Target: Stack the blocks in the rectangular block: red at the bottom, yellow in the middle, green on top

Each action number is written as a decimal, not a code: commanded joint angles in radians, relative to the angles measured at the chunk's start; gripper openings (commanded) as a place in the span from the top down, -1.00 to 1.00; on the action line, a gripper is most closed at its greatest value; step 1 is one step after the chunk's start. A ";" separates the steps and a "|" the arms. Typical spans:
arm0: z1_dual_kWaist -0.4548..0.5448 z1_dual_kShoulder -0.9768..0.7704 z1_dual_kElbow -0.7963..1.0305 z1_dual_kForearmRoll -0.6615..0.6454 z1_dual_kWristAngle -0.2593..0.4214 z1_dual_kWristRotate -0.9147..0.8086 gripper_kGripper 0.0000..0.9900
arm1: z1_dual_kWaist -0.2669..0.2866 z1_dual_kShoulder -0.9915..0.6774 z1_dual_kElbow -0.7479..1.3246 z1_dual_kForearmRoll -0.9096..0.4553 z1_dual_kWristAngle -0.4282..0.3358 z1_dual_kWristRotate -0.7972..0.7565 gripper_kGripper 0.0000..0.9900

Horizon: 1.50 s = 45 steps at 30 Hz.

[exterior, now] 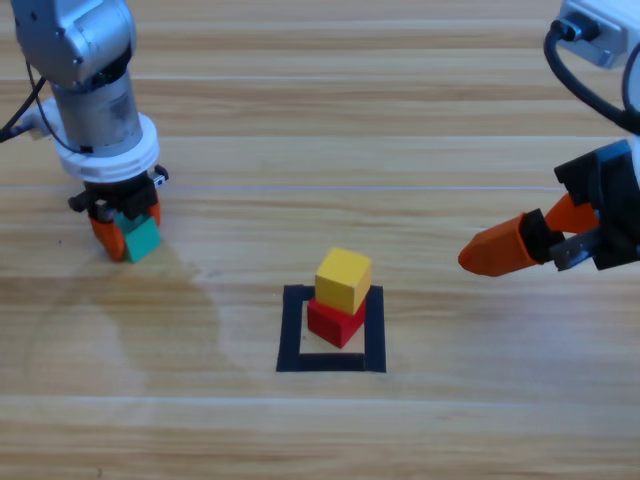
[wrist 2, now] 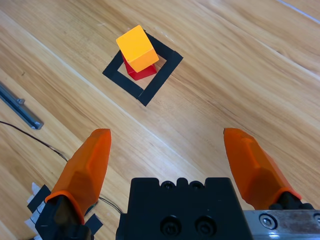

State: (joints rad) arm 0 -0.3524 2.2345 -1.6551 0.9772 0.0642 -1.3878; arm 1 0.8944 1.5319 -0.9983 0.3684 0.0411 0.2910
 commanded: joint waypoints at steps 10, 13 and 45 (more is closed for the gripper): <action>-0.019 -0.021 -0.315 0.187 -0.100 0.771 1.00 | -0.028 0.001 0.119 -0.143 -0.055 0.000 -1.00; -0.077 -0.072 -0.356 0.245 -0.096 0.937 1.00 | -0.028 -0.006 0.121 -0.146 -0.061 -0.004 -1.00; -0.507 -0.072 -0.351 0.344 0.005 0.768 1.00 | -0.029 -0.081 0.132 -0.060 -0.098 -0.006 -1.00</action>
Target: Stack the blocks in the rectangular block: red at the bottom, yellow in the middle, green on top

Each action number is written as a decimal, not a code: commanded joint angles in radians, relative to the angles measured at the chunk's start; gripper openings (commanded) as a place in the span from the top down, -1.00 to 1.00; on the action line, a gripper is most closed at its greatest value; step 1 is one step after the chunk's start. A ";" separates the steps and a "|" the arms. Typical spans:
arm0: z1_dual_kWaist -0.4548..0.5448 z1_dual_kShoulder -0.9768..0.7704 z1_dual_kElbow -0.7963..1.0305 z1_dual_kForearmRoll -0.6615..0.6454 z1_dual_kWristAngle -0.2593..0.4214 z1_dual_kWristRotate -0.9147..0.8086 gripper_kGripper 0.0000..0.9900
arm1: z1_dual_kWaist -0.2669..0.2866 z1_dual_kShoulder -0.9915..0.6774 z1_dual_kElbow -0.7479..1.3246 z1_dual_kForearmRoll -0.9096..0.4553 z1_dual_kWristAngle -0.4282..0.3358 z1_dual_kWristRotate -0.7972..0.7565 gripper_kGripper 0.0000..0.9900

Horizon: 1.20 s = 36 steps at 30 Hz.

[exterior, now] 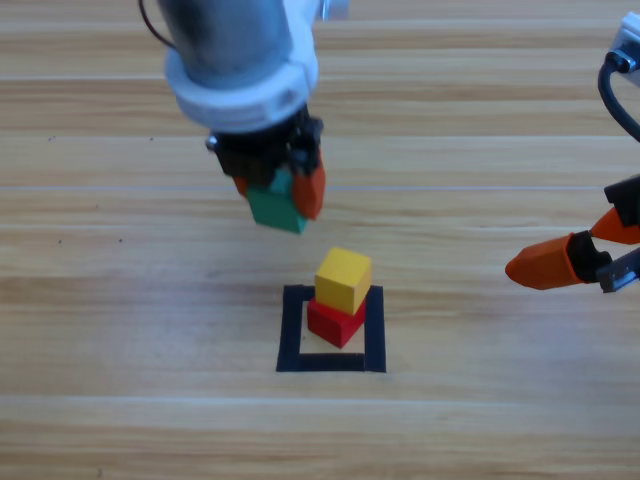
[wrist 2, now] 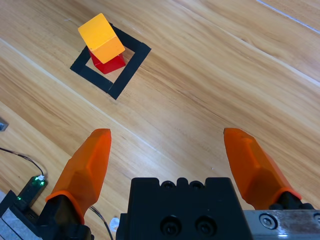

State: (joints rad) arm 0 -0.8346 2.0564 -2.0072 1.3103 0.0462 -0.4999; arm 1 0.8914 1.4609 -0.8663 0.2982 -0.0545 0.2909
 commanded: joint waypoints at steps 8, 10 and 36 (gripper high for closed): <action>-0.032 0.123 -0.034 0.018 0.023 -0.216 1.00 | -0.026 -0.019 0.006 0.012 -0.001 -0.021 -1.00; -0.037 0.125 -0.038 0.018 0.023 -0.220 1.00 | -0.026 -0.019 0.006 0.012 -0.001 -0.023 -1.00; -0.096 0.220 -0.125 0.017 0.046 -0.078 1.00 | -0.026 -0.011 0.009 0.010 0.007 -0.039 -1.00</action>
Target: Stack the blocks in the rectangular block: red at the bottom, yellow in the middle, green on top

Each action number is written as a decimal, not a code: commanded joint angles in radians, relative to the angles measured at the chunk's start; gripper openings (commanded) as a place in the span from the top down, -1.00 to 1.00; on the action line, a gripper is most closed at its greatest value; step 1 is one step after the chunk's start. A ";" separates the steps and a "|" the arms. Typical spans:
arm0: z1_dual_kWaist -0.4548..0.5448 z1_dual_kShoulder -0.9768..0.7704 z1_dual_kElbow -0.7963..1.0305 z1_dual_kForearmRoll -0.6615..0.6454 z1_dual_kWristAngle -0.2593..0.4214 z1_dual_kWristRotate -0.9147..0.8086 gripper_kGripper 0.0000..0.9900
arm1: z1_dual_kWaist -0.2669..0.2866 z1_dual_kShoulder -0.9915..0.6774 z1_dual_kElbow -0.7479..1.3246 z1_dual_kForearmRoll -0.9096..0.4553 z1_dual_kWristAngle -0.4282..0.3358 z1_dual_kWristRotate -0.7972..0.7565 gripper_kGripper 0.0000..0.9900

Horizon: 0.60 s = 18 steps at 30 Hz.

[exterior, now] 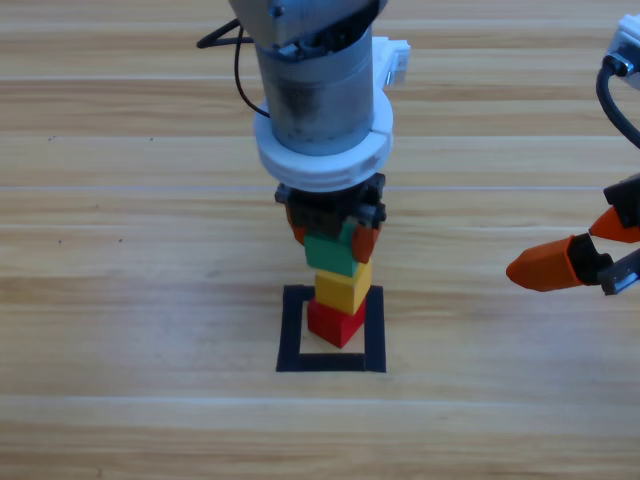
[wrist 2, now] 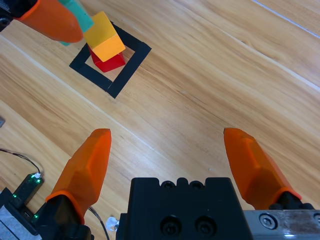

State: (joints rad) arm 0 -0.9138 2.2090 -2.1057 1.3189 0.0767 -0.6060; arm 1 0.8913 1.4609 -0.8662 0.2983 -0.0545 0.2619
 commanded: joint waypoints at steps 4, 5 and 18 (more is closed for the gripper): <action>-0.017 0.067 -0.033 0.008 0.015 0.040 1.00 | -0.026 -0.010 0.009 0.010 0.013 -0.012 -1.00; -0.017 0.069 -0.036 0.008 0.017 0.041 1.00 | -0.026 -0.010 0.009 0.010 0.013 -0.012 -1.00; -0.004 0.090 -0.034 0.009 0.012 0.080 1.00 | -0.026 -0.004 0.009 0.009 0.015 -0.013 -1.00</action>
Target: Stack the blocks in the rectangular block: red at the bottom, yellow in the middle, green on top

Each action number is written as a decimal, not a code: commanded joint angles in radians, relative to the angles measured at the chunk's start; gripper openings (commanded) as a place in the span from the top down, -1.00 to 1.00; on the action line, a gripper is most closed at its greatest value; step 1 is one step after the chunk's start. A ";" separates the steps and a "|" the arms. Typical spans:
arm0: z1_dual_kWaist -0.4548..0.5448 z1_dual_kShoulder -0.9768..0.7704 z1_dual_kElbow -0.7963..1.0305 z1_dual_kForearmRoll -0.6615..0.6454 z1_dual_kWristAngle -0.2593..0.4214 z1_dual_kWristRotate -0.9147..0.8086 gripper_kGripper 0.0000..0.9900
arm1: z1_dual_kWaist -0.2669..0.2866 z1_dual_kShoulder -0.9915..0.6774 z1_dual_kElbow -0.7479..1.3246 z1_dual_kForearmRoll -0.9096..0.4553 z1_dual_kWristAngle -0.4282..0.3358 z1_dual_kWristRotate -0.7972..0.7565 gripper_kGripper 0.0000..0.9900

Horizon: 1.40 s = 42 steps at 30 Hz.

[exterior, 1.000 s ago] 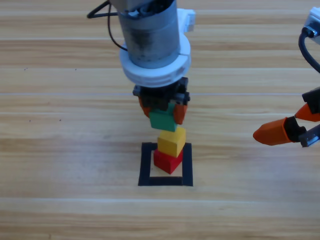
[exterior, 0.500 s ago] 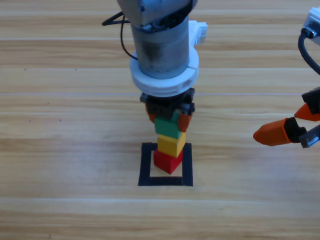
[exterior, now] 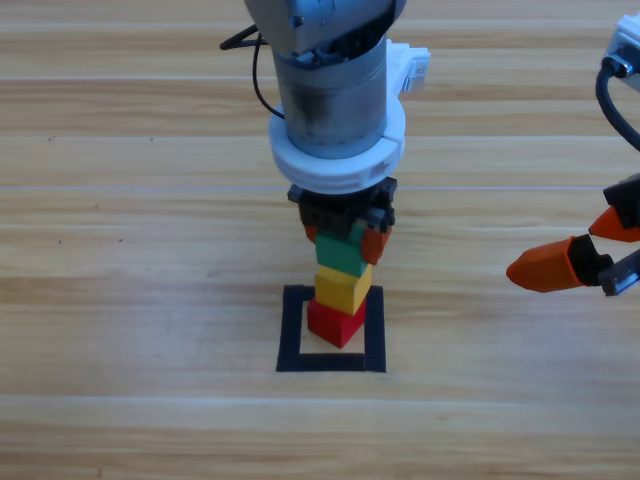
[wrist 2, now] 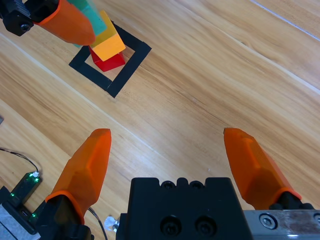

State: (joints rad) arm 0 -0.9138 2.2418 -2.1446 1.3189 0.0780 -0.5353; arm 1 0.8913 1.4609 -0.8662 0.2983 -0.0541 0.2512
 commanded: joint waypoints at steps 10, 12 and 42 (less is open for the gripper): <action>0.009 0.067 0.005 0.009 0.011 0.011 1.00 | -0.026 0.007 0.007 0.007 0.017 -0.007 -1.00; 0.012 0.070 0.005 0.009 0.011 0.014 1.00 | -0.026 0.007 0.007 0.007 0.019 -0.007 -1.00; 0.027 0.111 -0.017 0.008 0.011 0.031 1.00 | -0.026 0.021 0.006 0.002 0.019 -0.009 -1.00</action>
State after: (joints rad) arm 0 -0.9039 2.2961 -2.1488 1.3189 0.0780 -0.5154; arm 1 0.8913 1.4613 -0.8662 0.2983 -0.0528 0.2479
